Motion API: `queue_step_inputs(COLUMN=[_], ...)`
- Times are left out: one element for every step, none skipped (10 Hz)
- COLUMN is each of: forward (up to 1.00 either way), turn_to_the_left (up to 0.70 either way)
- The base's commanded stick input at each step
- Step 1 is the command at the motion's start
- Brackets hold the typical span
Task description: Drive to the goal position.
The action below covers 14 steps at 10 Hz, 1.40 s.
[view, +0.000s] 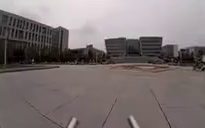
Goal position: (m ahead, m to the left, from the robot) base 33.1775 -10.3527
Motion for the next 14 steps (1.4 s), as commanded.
queue_step_inputs(forward=[1.00,1.00,1.00,1.00,1.00,1.00,1.00,1.00,1.00,1.00,1.00,1.00,1.00,1.00], turn_to_the_left=[-0.35,0.00,0.00,0.00,0.00,0.00,0.00,0.00,0.00,0.00,0.00,0.00,0.00,0.00])
